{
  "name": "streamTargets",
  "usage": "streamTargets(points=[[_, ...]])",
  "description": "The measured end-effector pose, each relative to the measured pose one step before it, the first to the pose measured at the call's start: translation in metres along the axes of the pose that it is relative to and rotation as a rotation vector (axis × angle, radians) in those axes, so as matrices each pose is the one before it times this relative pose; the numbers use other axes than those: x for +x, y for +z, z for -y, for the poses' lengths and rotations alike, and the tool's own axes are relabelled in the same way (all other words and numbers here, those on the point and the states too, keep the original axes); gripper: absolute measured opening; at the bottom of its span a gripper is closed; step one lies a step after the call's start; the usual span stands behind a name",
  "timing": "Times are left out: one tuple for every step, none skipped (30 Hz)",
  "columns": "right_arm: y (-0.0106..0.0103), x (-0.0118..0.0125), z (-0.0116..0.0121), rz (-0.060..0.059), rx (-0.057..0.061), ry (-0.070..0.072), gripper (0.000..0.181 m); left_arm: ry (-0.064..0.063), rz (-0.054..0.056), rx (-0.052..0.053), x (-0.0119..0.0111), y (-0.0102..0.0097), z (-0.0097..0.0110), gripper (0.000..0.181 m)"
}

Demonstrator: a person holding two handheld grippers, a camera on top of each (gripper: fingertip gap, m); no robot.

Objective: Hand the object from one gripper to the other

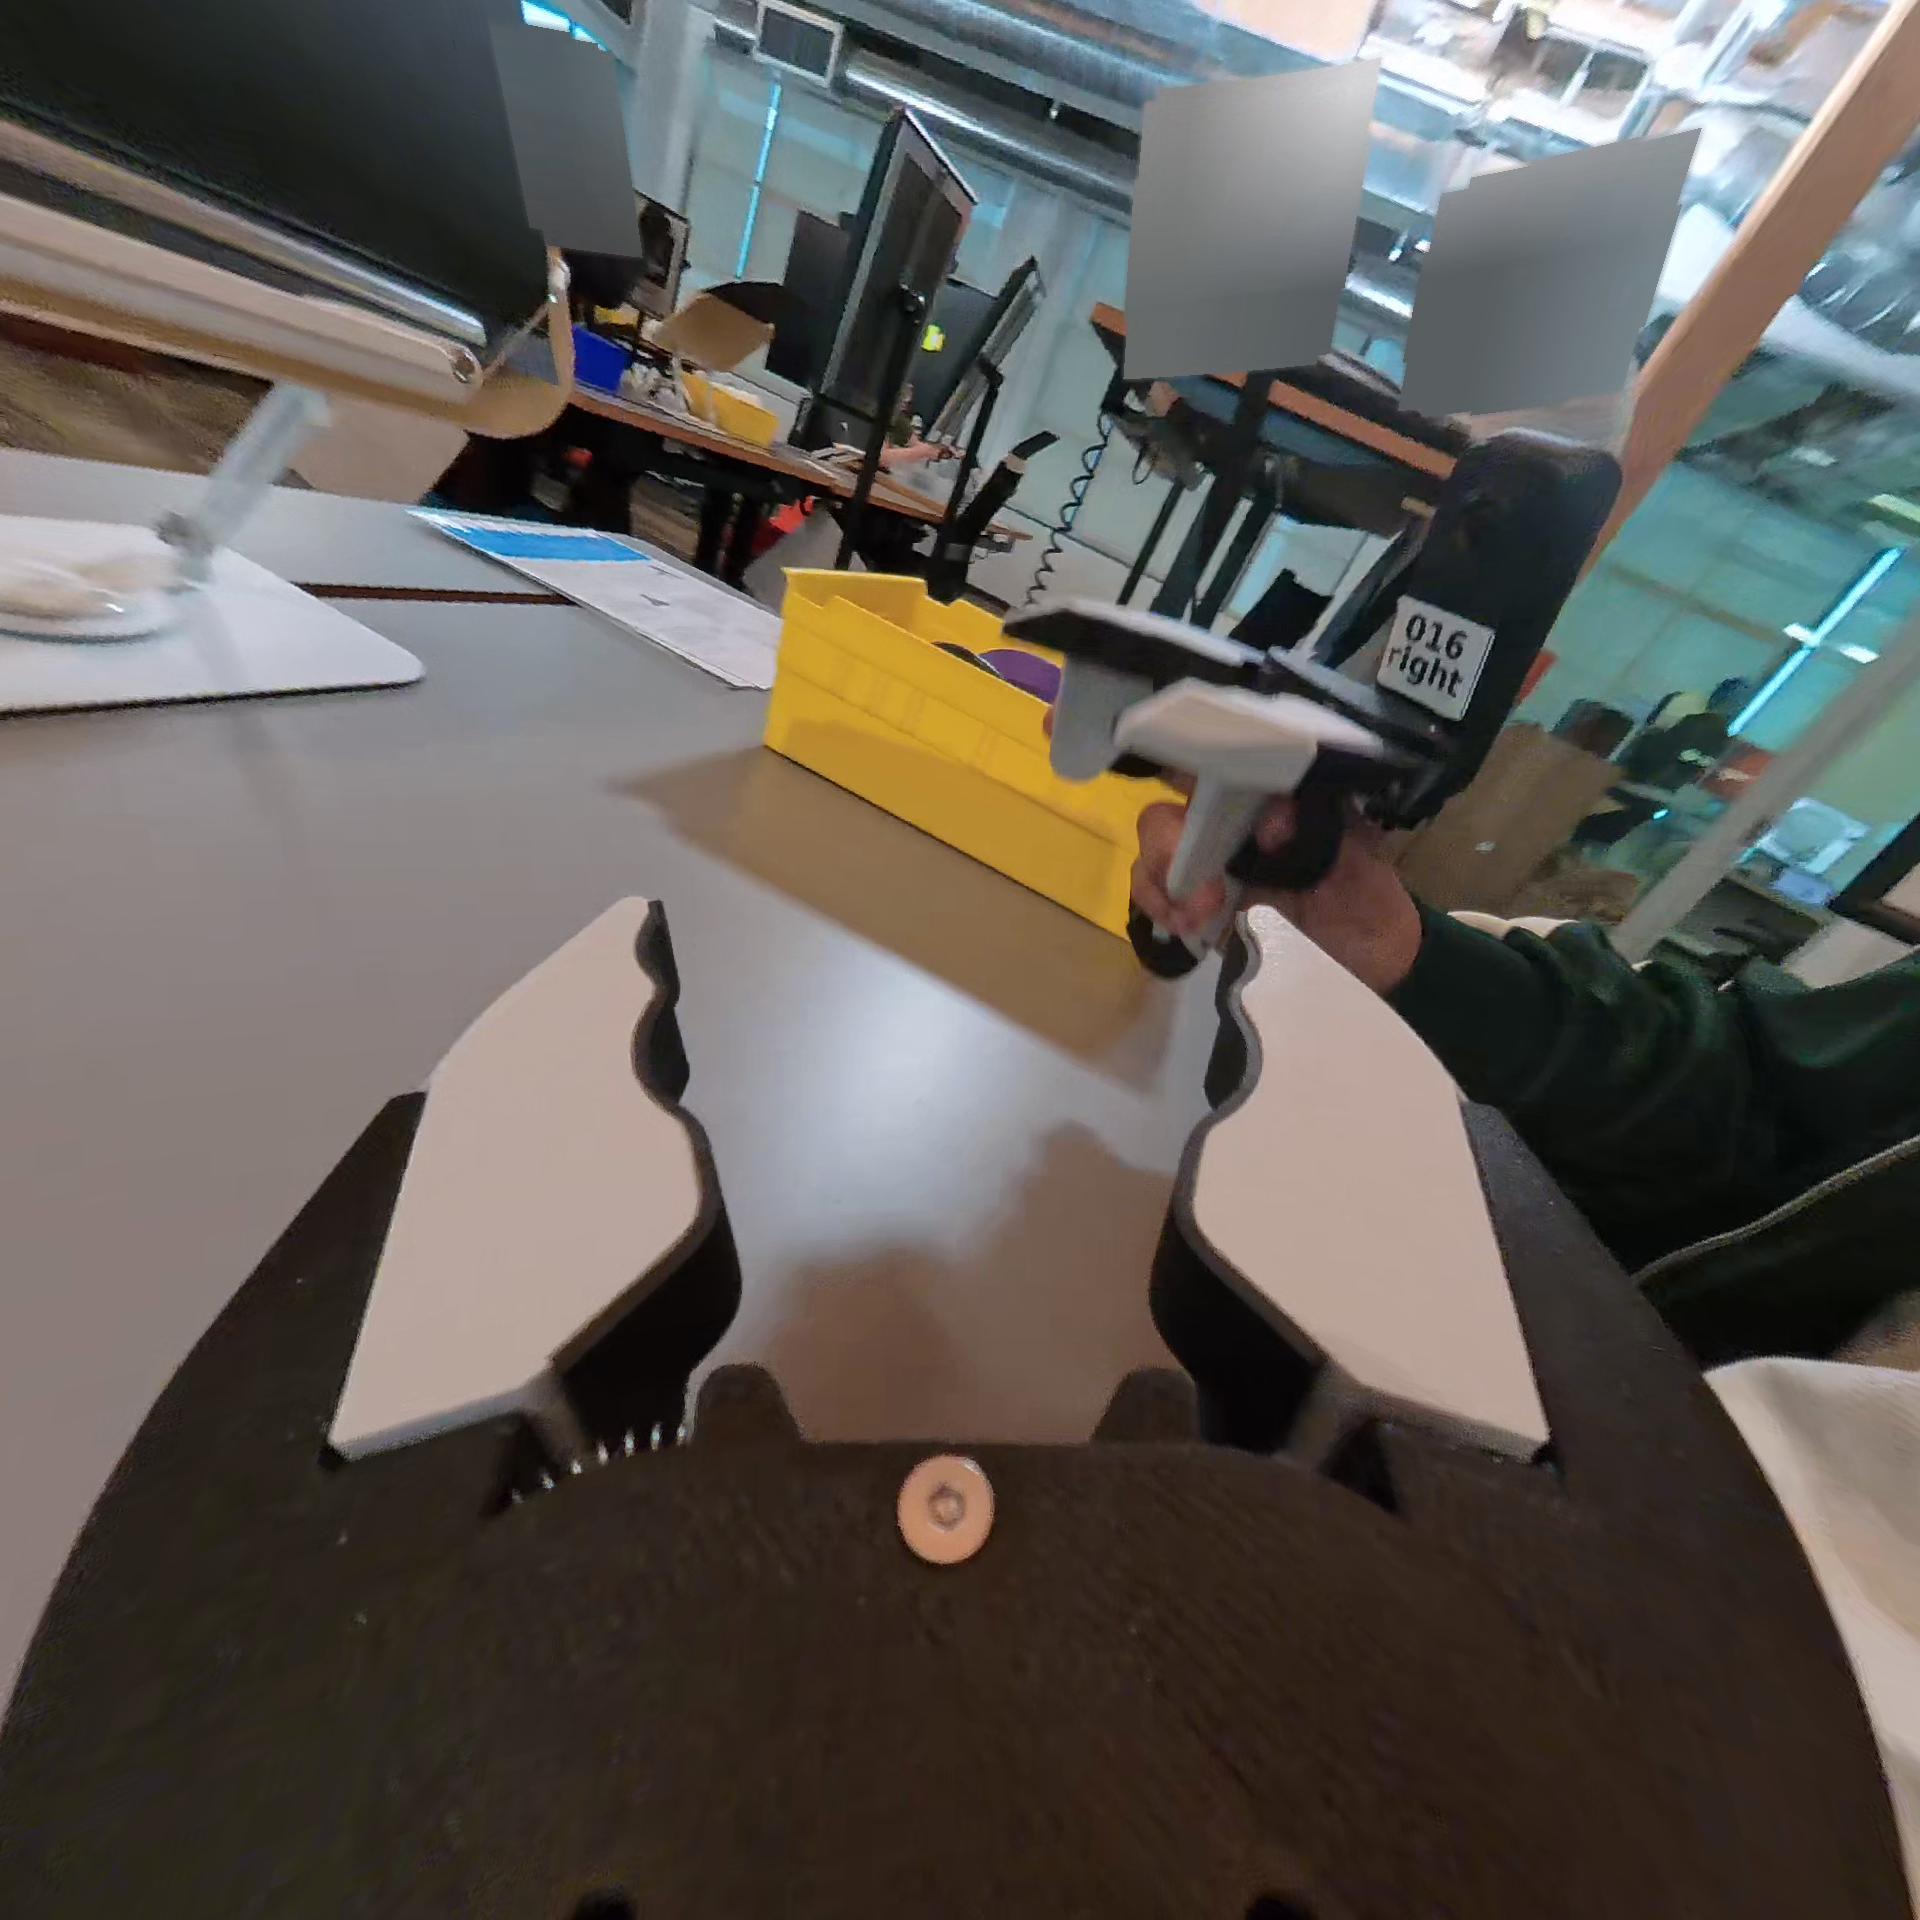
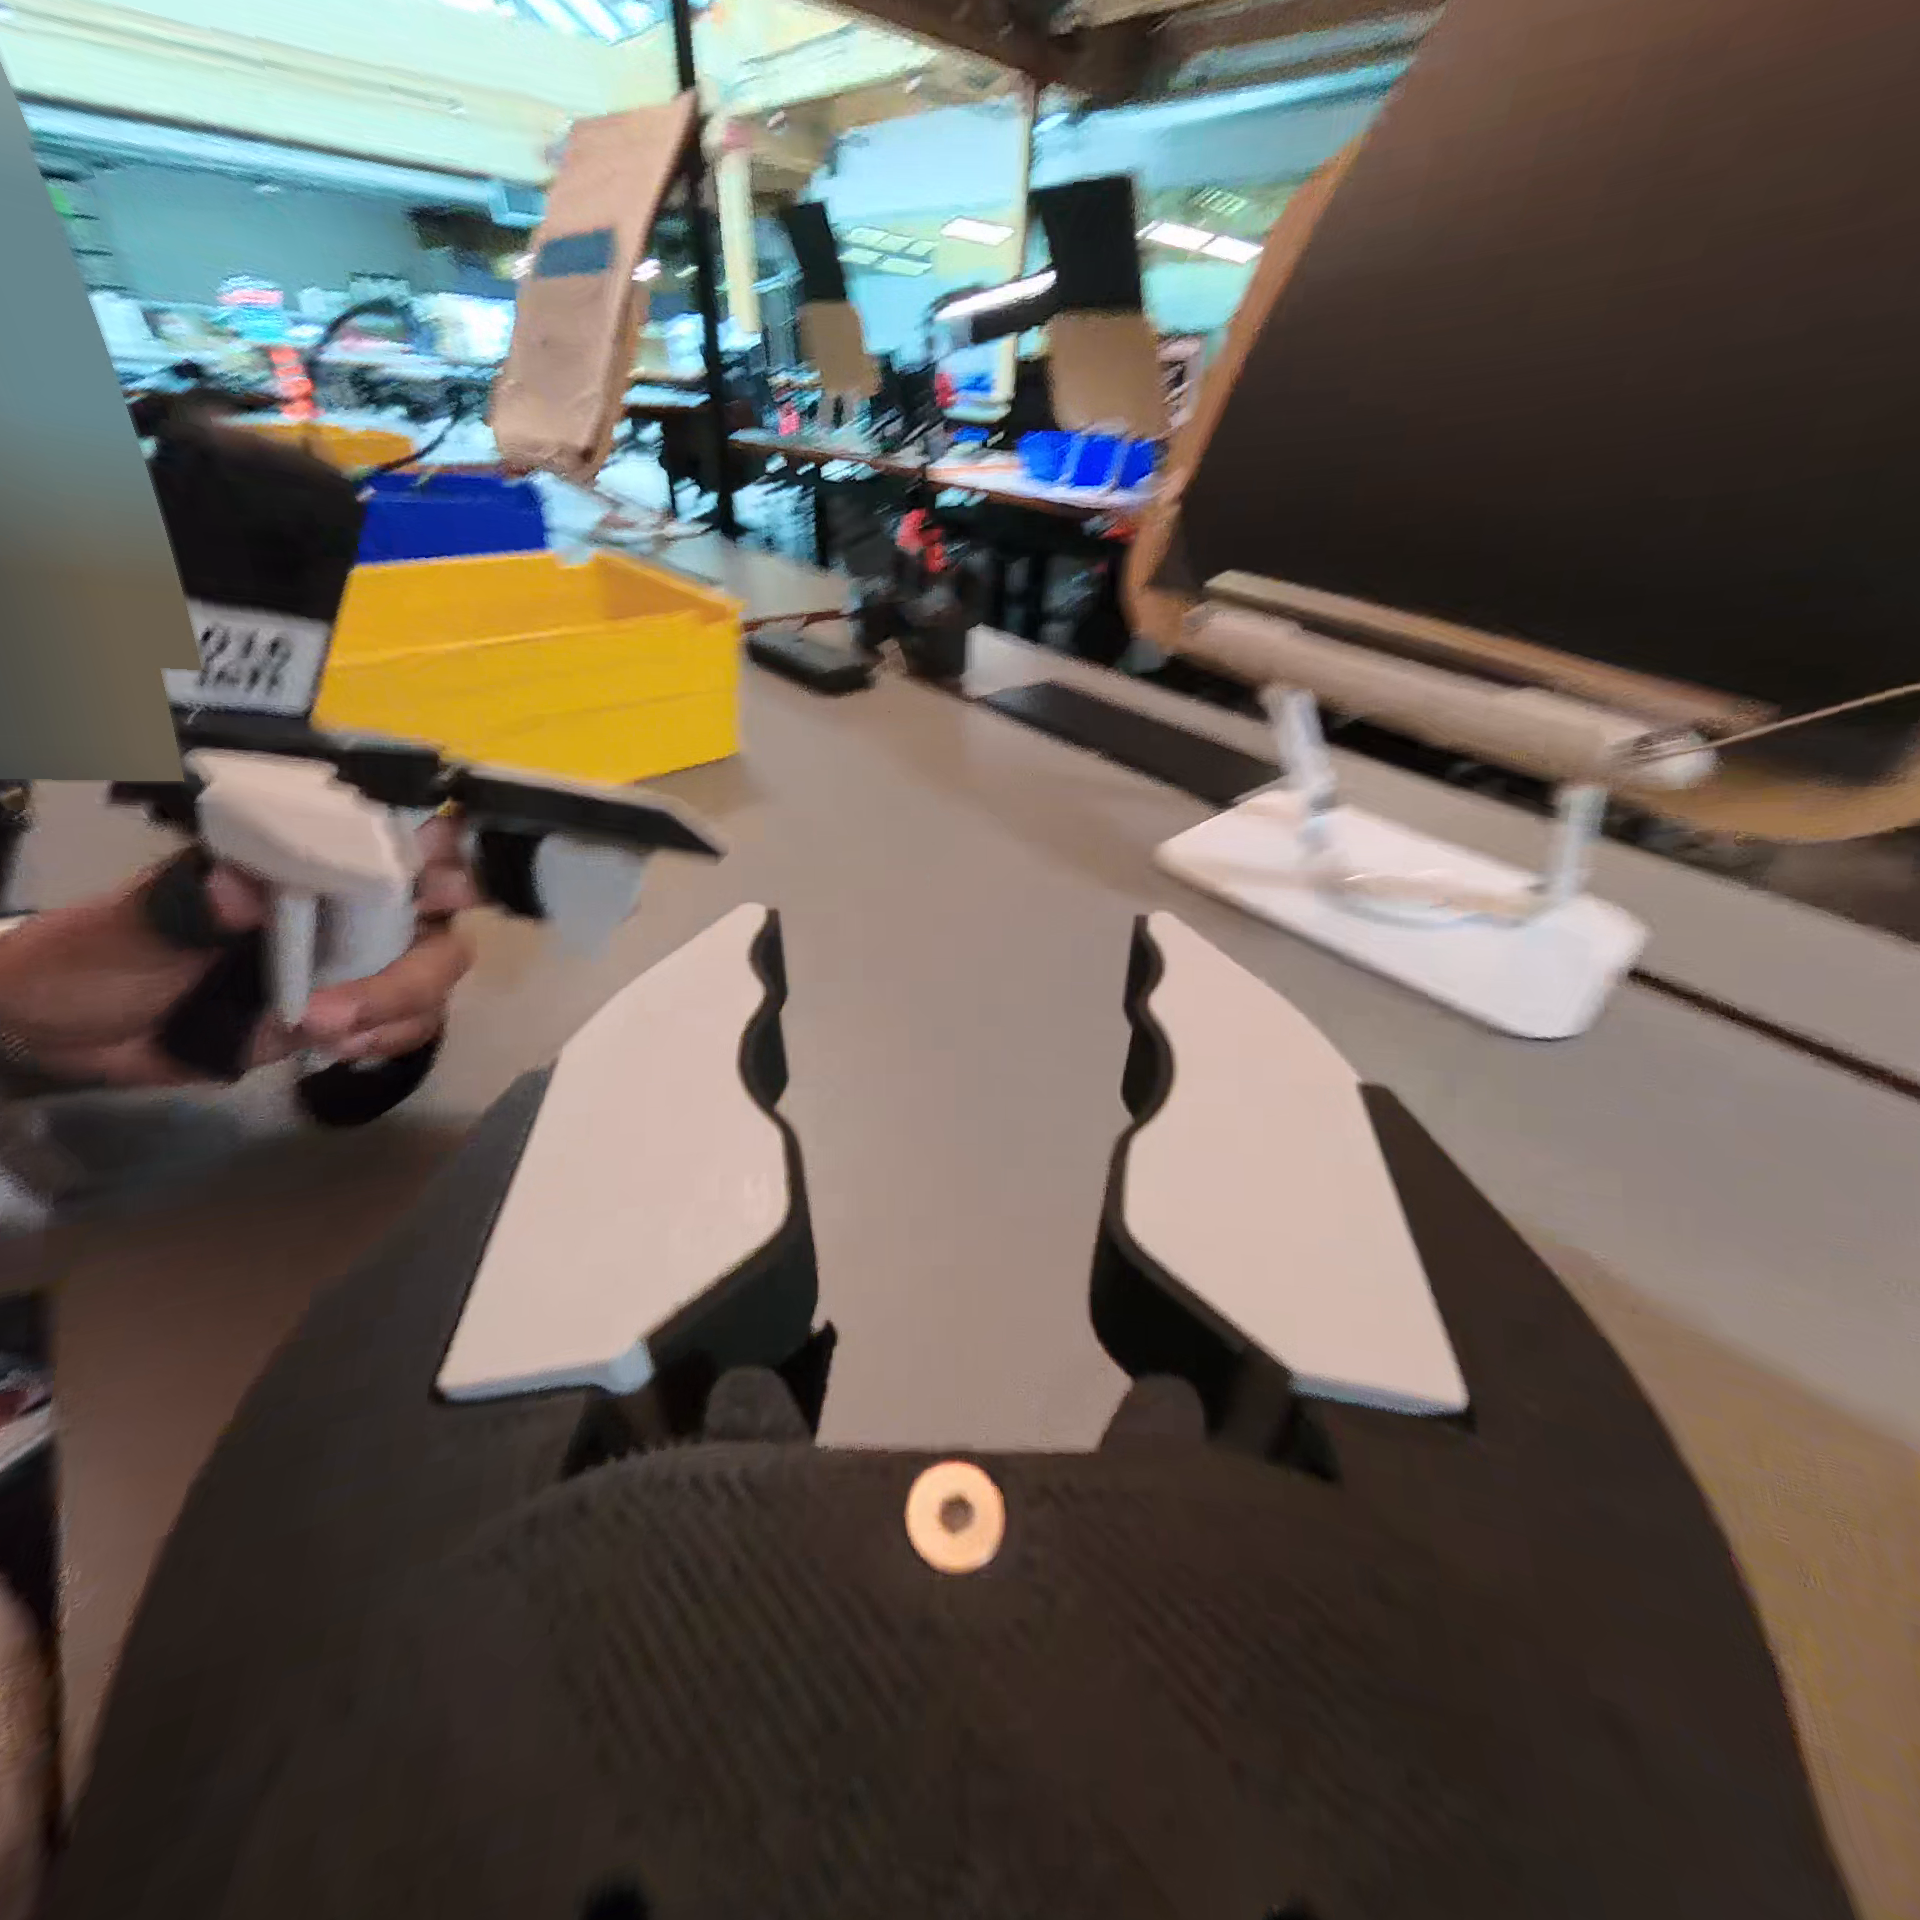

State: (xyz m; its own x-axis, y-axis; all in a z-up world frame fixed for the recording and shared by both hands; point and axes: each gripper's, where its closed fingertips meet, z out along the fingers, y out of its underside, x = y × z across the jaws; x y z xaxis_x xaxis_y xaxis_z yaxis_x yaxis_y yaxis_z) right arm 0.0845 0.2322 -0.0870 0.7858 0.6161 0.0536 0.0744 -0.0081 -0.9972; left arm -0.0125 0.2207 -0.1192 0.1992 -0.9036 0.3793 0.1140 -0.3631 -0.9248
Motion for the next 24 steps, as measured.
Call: streamTargets(points=[[0.00832,-0.01174,-0.01225,0.0402,-0.0265,0.0010,0.065,0.0193,0.0022,-0.0017,-0.00079,-0.00113,0.00066,0.100],[0.00752,-0.00823,-0.01185,0.0266,-0.0282,-0.0019,0.064,0.0128,-0.0104,-0.0107,0.00031,-0.00031,-0.00115,0.097],[0.00690,-0.00686,-0.01161,0.0289,-0.0329,0.0039,0.062,0.0088,-0.0201,-0.0173,0.00095,0.00031,-0.00276,0.091],[0.00615,-0.00607,-0.01067,0.0334,-0.0327,0.0075,0.059,0.0042,-0.0429,-0.0224,0.00373,0.00088,-0.00409,0.079],[0.00500,-0.00482,-0.00813,0.0303,-0.0239,0.0087,0.055,-0.0040,-0.0441,-0.0336,0.00340,0.00170,-0.00586,0.068],[0.00370,-0.00195,-0.00533,0.0126,-0.0114,0.0110,0.053,-0.0041,-0.0167,-0.0321,-0.00029,0.00206,-0.00584,0.063],[0.00199,-0.00063,-0.00255,0.0052,0.0016,0.0100,0.047,-0.0005,-0.0143,-0.0239,-0.00009,0.00161,-0.00469,0.055],[-0.00045,-0.00008,0.00030,0.0047,0.0105,0.0048,0.034,0.0001,-0.0188,-0.0182,0.00142,0.00117,-0.00366,0.045],[-0.00265,0.00170,0.00436,-0.0047,0.0288,-0.0030,0.017,0.0004,-0.0178,-0.0173,0.00179,0.00070,-0.00309,0.035],[-0.00355,0.00307,0.00567,-0.0089,0.0398,-0.0002,0.007,0.0017,-0.0150,-0.0191,0.00190,0.00052,-0.00278,0.026],[-0.00379,0.00407,0.00443,-0.0088,0.0296,0.0047,0.000,0.0101,-0.0105,-0.0172,0.00177,0.00015,-0.00220,0.017],[-0.00342,0.00602,0.00243,-0.0157,0.0132,0.0139,0.000,0.0183,-0.0010,-0.0144,0.00076,0.00005,-0.00160,0.010],[-0.00308,0.00702,0.00112,-0.0198,0.0045,0.0202,0.000,0.0218,0.0085,-0.0132,-0.00040,0.00002,-0.00138,0.006],[-0.00281,0.00690,0.00059,-0.0173,0.0036,0.0263,0.000,0.0202,0.0122,-0.0109,-0.00090,-0.00027,-0.00083,0.002],[-0.00255,0.00632,0.00094,-0.0136,0.0063,0.0317,0.003,0.0162,0.0116,-0.0045,-0.00079,-0.00035,0.00015,0.001],[-0.00220,0.00515,0.00145,-0.0089,0.0108,0.0359,0.009,0.0120,0.0101,0.0021,-0.00046,-0.00034,0.00120,0.001],[-0.00174,0.00369,0.00114,-0.0024,0.0105,0.0374,0.013,0.0077,0.0060,0.0061,0.00007,-0.00072,0.00214,0.001],[-0.00138,0.00242,0.00036,0.0009,0.0059,0.0357,0.015,0.0082,0.0040,0.0064,0.00029,-0.00086,0.00269,0.001],[-0.00070,0.00125,-0.00045,0.0026,0.0015,0.0302,0.018,0.0094,0.0066,0.0055,-0.00024,-0.00155,0.00346,0.001],[-0.00001,-0.00003,-0.00150,0.0037,-0.0071,0.0228,0.021,0.0087,0.0094,0.0082,-0.00054,-0.00278,0.00549,0.001],[0.00041,-0.00165,-0.00197,0.0056,-0.0119,0.0076,0.022,0.0147,0.0114,0.0182,-0.00040,-0.00446,0.00870,0.001],[0.00091,-0.00286,-0.00216,0.0057,-0.0141,-0.0100,0.022,0.0234,0.0202,0.0226,-0.00146,-0.00647,0.01157,0.001],[0.00147,-0.00336,-0.00255,0.0039,-0.0165,-0.0207,0.023,0.0293,0.0334,0.0275,-0.00320,-0.00878,0.01413,0.001],[0.00179,-0.00382,-0.00247,0.0044,-0.0162,-0.0229,0.023,0.0310,0.0393,0.0301,-0.00454,-0.01056,0.01631,0.001]])
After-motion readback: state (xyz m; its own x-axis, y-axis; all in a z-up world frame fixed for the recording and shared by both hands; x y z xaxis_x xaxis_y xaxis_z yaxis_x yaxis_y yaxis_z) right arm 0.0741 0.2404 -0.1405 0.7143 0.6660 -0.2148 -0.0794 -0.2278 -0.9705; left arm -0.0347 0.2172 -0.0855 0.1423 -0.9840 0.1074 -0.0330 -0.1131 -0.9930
